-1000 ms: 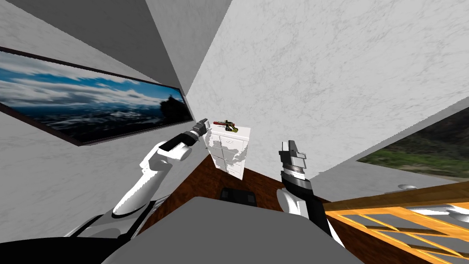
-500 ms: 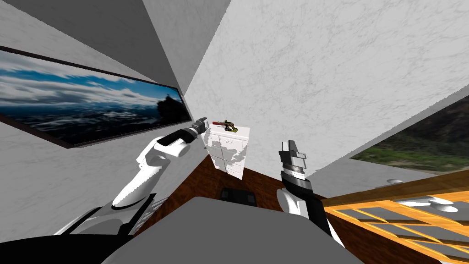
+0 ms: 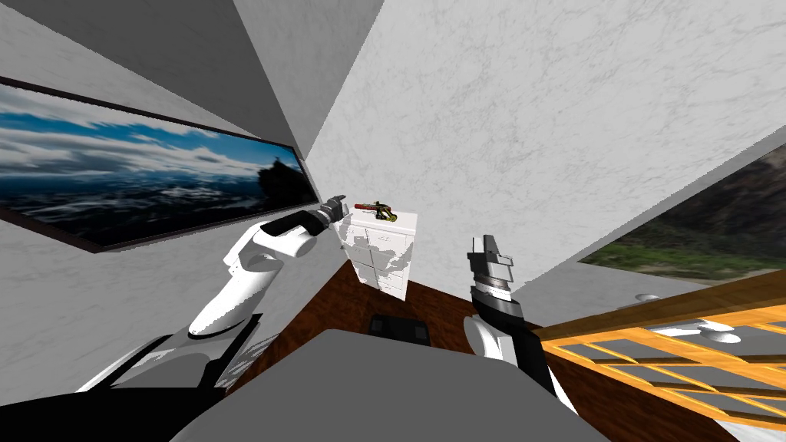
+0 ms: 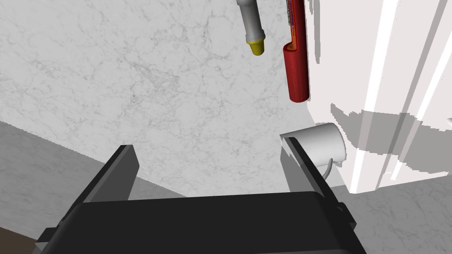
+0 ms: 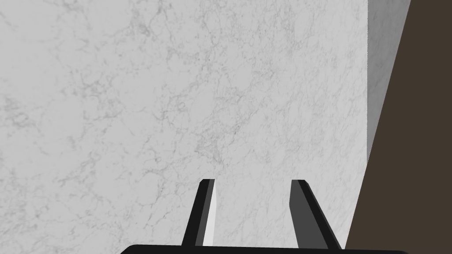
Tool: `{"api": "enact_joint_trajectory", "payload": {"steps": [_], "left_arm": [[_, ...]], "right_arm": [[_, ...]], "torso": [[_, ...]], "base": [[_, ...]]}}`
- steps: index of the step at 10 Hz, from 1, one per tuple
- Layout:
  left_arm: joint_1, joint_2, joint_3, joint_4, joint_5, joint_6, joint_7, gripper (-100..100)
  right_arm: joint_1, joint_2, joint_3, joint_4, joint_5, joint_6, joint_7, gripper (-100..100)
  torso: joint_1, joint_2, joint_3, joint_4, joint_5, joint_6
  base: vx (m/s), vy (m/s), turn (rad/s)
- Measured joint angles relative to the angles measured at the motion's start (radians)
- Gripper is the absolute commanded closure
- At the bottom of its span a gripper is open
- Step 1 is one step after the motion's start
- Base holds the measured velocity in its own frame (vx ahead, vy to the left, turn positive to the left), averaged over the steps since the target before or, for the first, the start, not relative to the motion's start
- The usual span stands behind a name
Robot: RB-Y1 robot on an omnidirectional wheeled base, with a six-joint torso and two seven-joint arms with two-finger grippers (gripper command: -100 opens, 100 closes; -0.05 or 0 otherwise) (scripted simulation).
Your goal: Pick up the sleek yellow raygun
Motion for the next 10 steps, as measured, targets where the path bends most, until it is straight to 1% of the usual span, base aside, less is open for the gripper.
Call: {"api": "enact_joint_trajectory", "payload": {"steps": [1,2,3,4,5,6,7,8,10], "left_arm": [[-0.019,0.020,0.007,0.002,0.016,0.026,0.007,-100],[-0.032,0.031,0.011,0.005,0.026,0.055,0.013,-100],[-0.037,0.035,0.011,0.007,0.029,0.075,0.015,-100],[-0.061,0.055,0.017,0.010,0.046,0.104,0.023,-100],[-0.073,0.064,0.017,0.014,0.053,0.133,0.028,-100],[-0.097,0.081,0.019,0.021,0.067,0.162,0.036,-100],[-0.109,0.092,0.022,0.023,0.078,0.191,0.041,-100],[-0.115,0.095,0.021,0.024,0.080,0.217,0.044,-100],[-0.139,0.122,0.034,0.027,0.109,0.275,0.054,-100]], "right_arm": [[0.000,0.000,0.000,0.000,0.000,0.000,0.000,0],[0.000,0.000,0.000,0.000,0.000,0.000,0.000,0],[0.000,0.000,0.000,0.000,0.000,0.000,0.000,0],[0.000,0.000,0.000,0.000,0.000,0.000,0.000,0],[0.000,0.000,0.000,0.000,0.000,0.000,0.000,0],[0.000,0.000,0.000,0.000,0.000,0.000,0.000,0],[0.000,0.000,0.000,0.000,0.000,0.000,0.000,0],[0.000,0.000,0.000,0.000,0.000,0.000,0.000,0],[0.000,0.000,0.000,0.000,0.000,0.000,0.000,0]], "torso": [[-0.001,0.000,0.000,0.000,0.000,0.000],[-0.001,0.000,0.000,0.000,0.000,0.000],[0.000,0.000,0.000,0.000,0.000,0.000],[-0.001,-0.001,0.000,0.000,0.000,0.000],[-0.001,-0.001,-0.001,0.000,0.000,0.000],[-0.002,-0.001,-0.001,0.000,-0.001,0.000],[-0.002,-0.001,-0.001,0.000,0.000,0.000],[-0.001,-0.001,0.000,0.000,0.000,0.000],[-0.002,-0.001,-0.001,0.000,0.000,0.000]], "base": [[0.008,-0.004,-0.060],[0.000,0.000,0.000],[0.015,-0.014,-0.077],[0.014,-0.013,-0.056],[0.021,-0.023,-0.092],[0.021,-0.020,-0.036],[0.009,-0.011,0.013],[0.019,-0.025,-0.068],[0.030,-0.033,-0.073]]}}
